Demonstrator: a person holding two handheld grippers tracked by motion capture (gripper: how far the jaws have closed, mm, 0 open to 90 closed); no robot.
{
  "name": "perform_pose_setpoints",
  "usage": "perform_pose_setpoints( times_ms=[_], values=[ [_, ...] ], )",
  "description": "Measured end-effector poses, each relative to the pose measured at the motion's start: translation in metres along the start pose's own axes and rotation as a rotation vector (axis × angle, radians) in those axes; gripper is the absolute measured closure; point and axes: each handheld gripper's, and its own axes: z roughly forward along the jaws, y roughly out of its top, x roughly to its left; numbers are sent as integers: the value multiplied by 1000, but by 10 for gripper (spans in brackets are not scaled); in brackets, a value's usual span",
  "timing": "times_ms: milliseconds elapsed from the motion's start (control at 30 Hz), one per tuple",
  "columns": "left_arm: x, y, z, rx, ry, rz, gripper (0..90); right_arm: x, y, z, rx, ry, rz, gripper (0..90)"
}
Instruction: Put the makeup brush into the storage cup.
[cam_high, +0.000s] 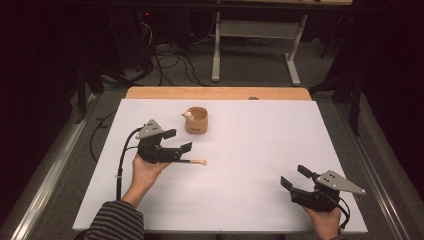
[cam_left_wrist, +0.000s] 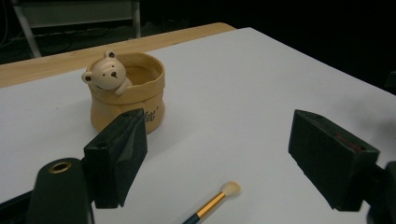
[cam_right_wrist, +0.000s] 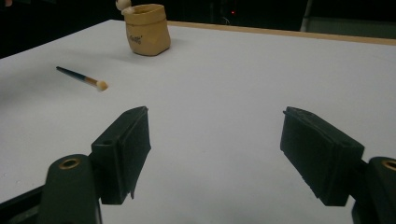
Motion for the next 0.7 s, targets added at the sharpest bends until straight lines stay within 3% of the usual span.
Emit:
perform_pose_setpoints(
  times_ms=[700],
  values=[
    [4,13,13,40,-4,14,200,1,0,0,2,-1,-1,258]
  ],
)
